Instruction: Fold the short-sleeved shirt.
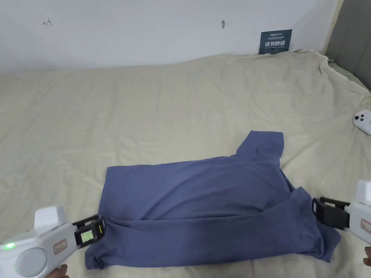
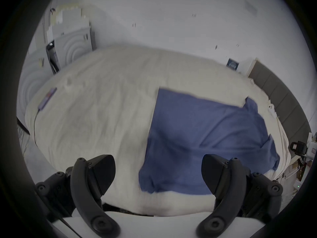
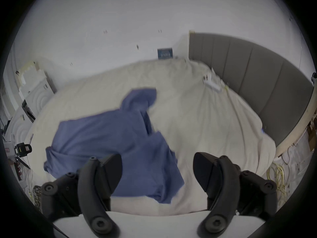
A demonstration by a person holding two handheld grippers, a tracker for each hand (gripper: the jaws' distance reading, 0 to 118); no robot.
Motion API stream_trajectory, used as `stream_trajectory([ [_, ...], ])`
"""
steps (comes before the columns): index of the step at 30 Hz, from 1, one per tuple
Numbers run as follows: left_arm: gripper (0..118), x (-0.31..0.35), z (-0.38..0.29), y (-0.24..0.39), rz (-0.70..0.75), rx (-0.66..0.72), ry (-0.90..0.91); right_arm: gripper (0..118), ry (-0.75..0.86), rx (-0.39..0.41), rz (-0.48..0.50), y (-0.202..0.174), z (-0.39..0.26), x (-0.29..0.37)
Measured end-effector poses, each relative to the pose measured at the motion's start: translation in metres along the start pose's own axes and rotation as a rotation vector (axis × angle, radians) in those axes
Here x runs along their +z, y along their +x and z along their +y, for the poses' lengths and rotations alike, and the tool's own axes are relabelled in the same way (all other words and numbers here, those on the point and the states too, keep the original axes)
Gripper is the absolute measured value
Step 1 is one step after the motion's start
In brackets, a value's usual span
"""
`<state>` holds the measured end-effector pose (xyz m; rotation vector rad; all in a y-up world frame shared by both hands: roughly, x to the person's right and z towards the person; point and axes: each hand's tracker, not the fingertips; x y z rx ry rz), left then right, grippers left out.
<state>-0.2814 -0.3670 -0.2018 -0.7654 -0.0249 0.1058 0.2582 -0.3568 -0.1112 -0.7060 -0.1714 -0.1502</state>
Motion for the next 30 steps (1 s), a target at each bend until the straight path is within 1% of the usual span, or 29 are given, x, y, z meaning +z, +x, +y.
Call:
stream_trajectory([
  [3, 111, 0.016, 0.028, 0.013, 0.023, -0.025, 0.076, 100, 0.133, 0.001, 0.003, -0.012, 0.025, 0.024],
  [6, 112, 0.029, 0.049, 0.026, 0.022, -0.047, 0.153, 100, 0.228, 0.036, -0.004, -0.025, 0.043, 0.040],
  [9, 110, 0.036, 0.062, 0.039, 0.022, -0.070, 0.233, 98, 0.327, 0.068, -0.025, -0.036, 0.055, 0.052],
  [10, 107, 0.037, 0.065, 0.043, 0.022, -0.083, 0.252, 96, 0.338, 0.075, -0.023, -0.039, 0.058, 0.054],
  [11, 103, 0.037, 0.067, 0.047, 0.026, -0.094, 0.267, 89, 0.355, 0.078, -0.023, -0.042, 0.060, 0.056],
  [13, 74, 0.036, 0.071, 0.055, 0.025, -0.120, 0.290, 58, 0.397, 0.078, -0.016, -0.046, 0.064, 0.057],
  [14, 56, 0.035, 0.072, 0.058, 0.019, -0.130, 0.305, 40, 0.405, 0.076, -0.014, -0.047, 0.067, 0.056],
  [15, 31, 0.033, 0.074, 0.061, 0.011, -0.130, 0.308, 15, 0.410, 0.078, -0.013, -0.049, 0.069, 0.054],
  [16, 16, 0.028, 0.077, 0.060, -0.006, -0.127, 0.306, 2, 0.417, 0.081, -0.012, -0.050, 0.071, 0.052],
  [17, 6, 0.025, 0.080, 0.060, -0.046, -0.116, 0.298, 0, 0.423, 0.082, -0.006, -0.051, 0.072, 0.049],
  [18, 0, 0.022, 0.082, 0.060, -0.082, -0.096, 0.284, 0, 0.429, 0.089, -0.007, -0.051, 0.074, 0.045],
  [20, 0, 0.011, 0.087, 0.059, -0.098, -0.079, 0.265, 0, 0.427, 0.091, 0.009, -0.053, 0.079, 0.038],
  [25, 0, -0.030, 0.102, 0.055, -0.119, -0.066, 0.194, 0, 0.396, 0.107, 0.010, -0.056, 0.089, 0.011],
  [28, 0, -0.072, 0.115, 0.049, -0.107, -0.087, 0.114, 0, 0.370, 0.102, 0.013, -0.056, 0.095, -0.009],
  [30, 0, -0.102, 0.125, 0.042, -0.116, -0.064, 0.047, 0, 0.355, 0.101, 0.008, -0.058, 0.098, -0.022],
])
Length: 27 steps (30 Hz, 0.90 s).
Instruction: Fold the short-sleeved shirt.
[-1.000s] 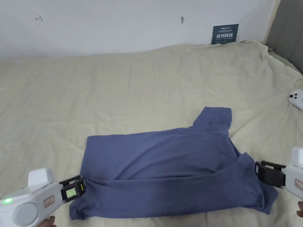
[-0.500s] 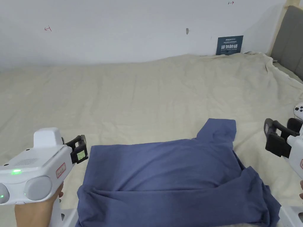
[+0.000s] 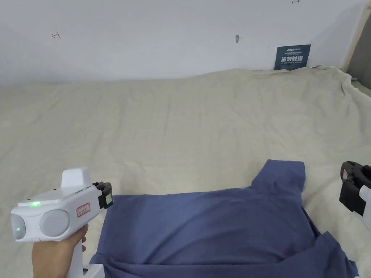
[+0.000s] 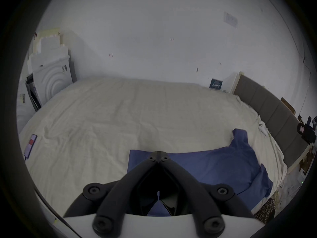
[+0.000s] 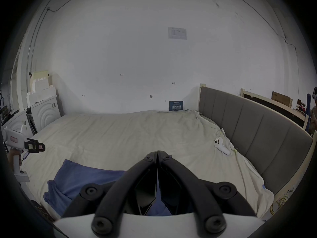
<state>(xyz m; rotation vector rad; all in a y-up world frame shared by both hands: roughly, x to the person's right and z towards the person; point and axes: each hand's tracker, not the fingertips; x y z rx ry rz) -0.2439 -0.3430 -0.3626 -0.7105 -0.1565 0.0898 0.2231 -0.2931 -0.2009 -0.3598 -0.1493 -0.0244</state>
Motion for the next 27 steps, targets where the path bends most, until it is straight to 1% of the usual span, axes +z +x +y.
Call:
stream_trajectory([
  [2, 0, -0.027, 0.007, -0.011, -0.018, 0.024, -0.064, 0, -0.016, 0.004, -0.007, 0.000, -0.003, -0.012],
  [3, 8, -0.041, 0.010, -0.016, -0.014, 0.035, -0.088, 0, -0.027, 0.004, -0.007, 0.000, -0.005, -0.018],
  [4, 20, -0.054, 0.013, -0.020, 0.008, 0.036, -0.121, 0, -0.040, 0.002, -0.006, 0.001, -0.007, -0.025],
  [5, 40, -0.069, 0.016, -0.025, 0.022, 0.027, -0.148, 0, -0.057, -0.005, -0.002, 0.001, -0.010, -0.032],
  [6, 72, -0.083, 0.018, -0.027, 0.042, 0.011, -0.183, 0, -0.070, -0.012, 0.000, 0.002, -0.012, -0.039],
  [7, 89, -0.095, 0.019, -0.029, 0.067, 0.001, -0.209, 0, -0.082, -0.018, 0.000, 0.003, -0.015, -0.045],
  [8, 99, -0.109, 0.019, -0.032, 0.092, -0.006, -0.225, 0, -0.093, -0.019, -0.004, 0.003, -0.017, -0.051],
  [9, 100, -0.121, 0.020, -0.035, 0.110, -0.020, -0.240, 0, -0.103, -0.017, -0.008, 0.002, -0.020, -0.057],
  [14, 100, -0.170, 0.016, -0.049, 0.149, -0.029, -0.337, 0, -0.153, -0.025, -0.023, 0.003, -0.035, -0.080],
  [16, 97, -0.182, 0.013, -0.054, 0.164, -0.016, -0.350, 0, -0.176, -0.029, -0.027, 0.004, -0.040, -0.087],
  [17, 93, -0.188, 0.012, -0.056, 0.171, -0.013, -0.363, 0, -0.185, -0.032, -0.028, 0.004, -0.043, -0.090],
  [18, 84, -0.192, 0.009, -0.057, 0.172, -0.016, -0.374, 0, -0.192, -0.034, -0.029, 0.004, -0.045, -0.092],
  [20, 73, -0.198, 0.005, -0.055, 0.162, -0.019, -0.398, 0, -0.204, -0.040, -0.029, 0.006, -0.048, -0.095],
  [22, 65, -0.200, 0.000, -0.049, 0.153, -0.025, -0.413, 0, -0.218, -0.047, -0.028, 0.008, -0.050, -0.099],
  [23, 55, -0.198, -0.001, -0.044, 0.175, -0.046, -0.399, 0, -0.225, -0.052, -0.029, 0.009, -0.050, -0.101],
  [24, 50, -0.196, -0.001, -0.041, 0.173, -0.070, -0.393, 0, -0.230, -0.057, -0.027, 0.011, -0.050, -0.102],
  [26, 38, -0.193, -0.002, -0.037, 0.123, -0.084, -0.372, 0, -0.243, -0.067, -0.024, 0.014, -0.049, -0.107],
  [27, 13, -0.193, -0.002, -0.036, 0.094, -0.068, -0.373, 0, -0.249, -0.072, -0.023, 0.016, -0.048, -0.111],
])
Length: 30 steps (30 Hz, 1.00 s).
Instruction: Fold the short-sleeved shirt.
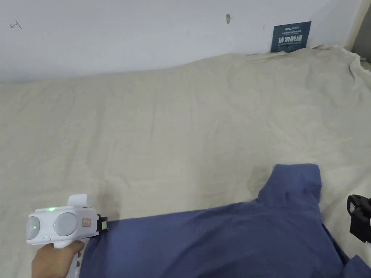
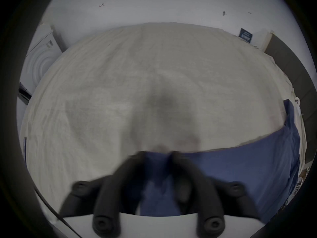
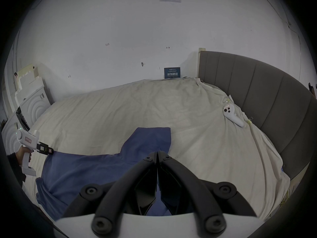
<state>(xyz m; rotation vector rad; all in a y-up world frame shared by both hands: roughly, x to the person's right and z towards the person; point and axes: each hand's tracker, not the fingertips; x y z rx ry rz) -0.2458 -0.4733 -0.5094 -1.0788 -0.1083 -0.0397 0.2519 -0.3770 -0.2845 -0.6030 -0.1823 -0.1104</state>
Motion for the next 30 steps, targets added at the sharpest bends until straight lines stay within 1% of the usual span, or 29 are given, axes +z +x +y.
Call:
stream_trajectory([
  [1, 4, -0.001, 0.000, 0.003, 0.003, 0.007, -0.006, 0, -0.008, -0.008, 0.003, 0.002, 0.002, -0.004],
  [3, 1, 0.002, -0.001, 0.007, 0.028, -0.037, -0.001, 1, -0.041, -0.021, 0.016, 0.007, 0.009, -0.017],
  [5, 0, 0.012, -0.002, 0.004, -0.002, -0.029, 0.015, 6, -0.067, -0.029, 0.020, 0.010, 0.016, -0.033],
  [6, 0, 0.021, -0.003, 0.003, -0.038, -0.016, 0.049, 20, -0.086, -0.033, 0.026, 0.012, 0.018, -0.044],
  [7, 0, 0.030, -0.004, 0.002, -0.052, -0.010, 0.063, 40, -0.117, -0.035, 0.035, 0.014, 0.021, -0.055],
  [8, 0, 0.039, -0.005, 0.002, -0.056, -0.017, 0.074, 65, -0.147, -0.034, 0.025, 0.015, 0.023, -0.068],
  [9, 0, 0.047, -0.007, 0.002, -0.063, -0.024, 0.085, 93, -0.181, -0.017, 0.011, 0.015, 0.023, -0.081],
  [10, 0, 0.054, -0.008, 0.002, -0.065, -0.032, 0.100, 104, -0.204, -0.008, -0.011, 0.014, 0.022, -0.091],
  [11, 0, 0.063, -0.009, 0.002, -0.071, -0.039, 0.114, 106, -0.206, 0.023, -0.035, 0.012, 0.021, -0.101],
  [12, 0, 0.070, -0.010, 0.002, -0.077, -0.045, 0.126, 106, -0.216, 0.055, -0.037, 0.009, 0.019, -0.111],
  [14, 0, 0.081, -0.011, 0.000, -0.087, -0.050, 0.138, 106, -0.268, 0.088, -0.041, 0.006, 0.015, -0.131],
  [17, 0, 0.097, -0.012, 0.002, -0.095, -0.054, 0.157, 105, -0.366, 0.110, -0.046, 0.000, 0.007, -0.160],
  [18, 0, 0.100, -0.012, 0.002, -0.097, -0.053, 0.162, 102, -0.384, 0.124, -0.048, -0.003, 0.004, -0.166],
  [19, 0, 0.104, -0.012, 0.002, -0.099, -0.054, 0.165, 96, -0.395, 0.142, -0.052, -0.007, 0.001, -0.170],
  [20, 0, 0.106, -0.012, 0.002, -0.100, -0.054, 0.165, 88, -0.406, 0.165, -0.061, -0.010, -0.002, -0.174],
  [21, 0, 0.107, -0.012, 0.002, -0.101, -0.055, 0.165, 75, -0.417, 0.168, -0.066, -0.013, -0.005, -0.176],
  [22, 0, 0.108, -0.013, 0.001, -0.102, -0.056, 0.165, 65, -0.424, 0.162, -0.061, -0.014, -0.007, -0.178],
  [23, 0, 0.109, -0.013, 0.001, -0.100, -0.057, 0.164, 52, -0.444, 0.138, -0.039, -0.015, -0.009, -0.179],
  [24, 0, 0.110, -0.013, 0.000, -0.100, -0.058, 0.164, 37, -0.449, 0.096, -0.012, -0.017, -0.010, -0.179],
  [25, 0, 0.111, -0.014, -0.001, -0.100, -0.057, 0.163, 21, -0.435, 0.073, -0.005, -0.017, -0.011, -0.176],
  [26, 0, 0.112, -0.015, -0.001, -0.100, -0.055, 0.162, 8, -0.420, 0.079, -0.013, -0.018, -0.011, -0.172],
  [27, 0, 0.110, -0.014, -0.008, -0.102, -0.053, 0.161, 8, -0.405, 0.090, -0.024, -0.021, -0.010, -0.167],
  [29, 0, 0.111, -0.016, -0.009, -0.102, -0.048, 0.163, 8, -0.375, 0.115, -0.005, -0.024, -0.007, -0.155],
  [30, 0, 0.112, -0.017, -0.009, -0.102, -0.046, 0.164, 8, -0.365, 0.148, -0.003, -0.025, -0.004, -0.148],
])
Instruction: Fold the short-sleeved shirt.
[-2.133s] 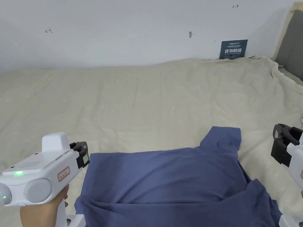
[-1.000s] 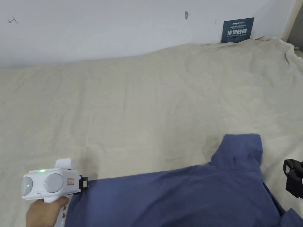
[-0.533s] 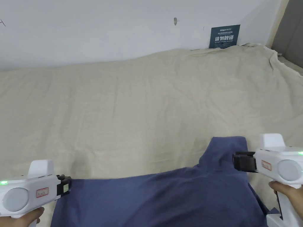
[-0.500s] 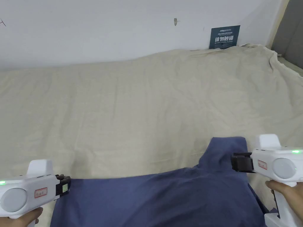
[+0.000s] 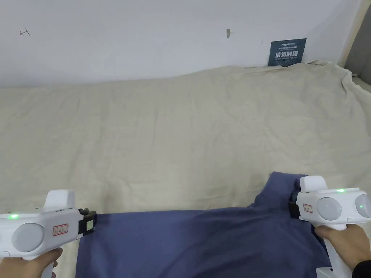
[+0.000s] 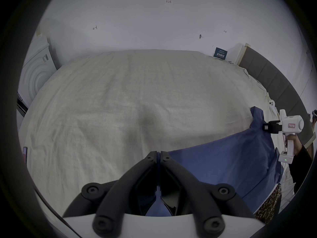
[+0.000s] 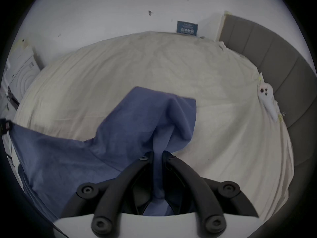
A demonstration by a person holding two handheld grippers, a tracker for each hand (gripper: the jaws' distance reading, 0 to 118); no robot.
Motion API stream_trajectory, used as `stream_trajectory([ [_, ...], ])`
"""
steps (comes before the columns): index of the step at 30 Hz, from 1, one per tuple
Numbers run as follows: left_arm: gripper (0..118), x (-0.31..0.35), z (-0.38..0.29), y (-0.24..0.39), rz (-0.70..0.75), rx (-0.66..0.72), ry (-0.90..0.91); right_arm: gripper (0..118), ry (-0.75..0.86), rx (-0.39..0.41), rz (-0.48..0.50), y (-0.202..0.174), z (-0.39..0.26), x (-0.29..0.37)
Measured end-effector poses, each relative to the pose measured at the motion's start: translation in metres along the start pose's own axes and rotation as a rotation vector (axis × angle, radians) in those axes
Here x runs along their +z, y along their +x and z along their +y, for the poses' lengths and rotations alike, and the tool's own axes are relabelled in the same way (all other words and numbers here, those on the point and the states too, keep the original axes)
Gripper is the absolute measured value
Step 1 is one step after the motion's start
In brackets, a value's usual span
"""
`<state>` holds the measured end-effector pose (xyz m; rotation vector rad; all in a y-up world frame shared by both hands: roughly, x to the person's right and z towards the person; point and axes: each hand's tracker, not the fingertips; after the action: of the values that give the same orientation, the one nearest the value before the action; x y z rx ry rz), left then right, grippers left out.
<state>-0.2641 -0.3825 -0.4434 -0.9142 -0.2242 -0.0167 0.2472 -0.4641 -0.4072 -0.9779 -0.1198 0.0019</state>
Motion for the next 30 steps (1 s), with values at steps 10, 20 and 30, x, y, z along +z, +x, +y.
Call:
stream_trajectory([
  [10, 0, 0.029, -0.010, 0.002, 0.020, 0.018, 0.035, 8, 0.129, 0.067, 0.056, 0.004, -0.008, 0.099],
  [20, 0, 0.085, -0.055, 0.000, 0.024, 0.030, 0.061, 8, 0.241, 0.033, 0.125, 0.018, -0.077, 0.205],
  [30, 0, 0.097, -0.147, -0.008, 0.004, 0.085, -0.011, 8, 0.161, -0.042, 0.135, 0.026, -0.175, 0.212],
])
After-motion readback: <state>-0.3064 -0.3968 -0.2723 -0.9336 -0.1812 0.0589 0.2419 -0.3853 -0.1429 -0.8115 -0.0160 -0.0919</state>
